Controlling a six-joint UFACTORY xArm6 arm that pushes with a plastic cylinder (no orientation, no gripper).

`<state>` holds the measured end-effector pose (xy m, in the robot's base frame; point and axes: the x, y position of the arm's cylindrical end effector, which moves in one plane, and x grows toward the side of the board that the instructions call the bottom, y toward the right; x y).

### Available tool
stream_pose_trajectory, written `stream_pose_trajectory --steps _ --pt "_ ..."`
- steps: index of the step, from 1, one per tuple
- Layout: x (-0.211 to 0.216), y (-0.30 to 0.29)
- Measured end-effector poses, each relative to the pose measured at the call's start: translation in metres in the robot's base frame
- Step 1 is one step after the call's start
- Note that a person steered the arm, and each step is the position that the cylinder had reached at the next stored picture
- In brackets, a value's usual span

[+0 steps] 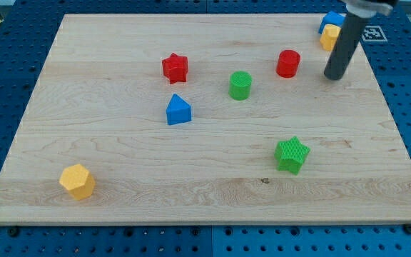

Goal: Push the blue triangle below the green circle

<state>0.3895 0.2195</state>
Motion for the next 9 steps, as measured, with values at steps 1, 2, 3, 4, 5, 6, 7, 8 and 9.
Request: stream_pose_trajectory --steps 1,2,3,4,5,6,7,8,9 --pt "0.037 -0.036" --pt "0.063 -0.095" --pt "0.09 -0.15" --pt "0.114 -0.207" --pt "0.104 -0.282" --pt "0.064 -0.338" --pt "0.051 -0.344" --pt "0.067 -0.33" --pt "0.069 -0.301"
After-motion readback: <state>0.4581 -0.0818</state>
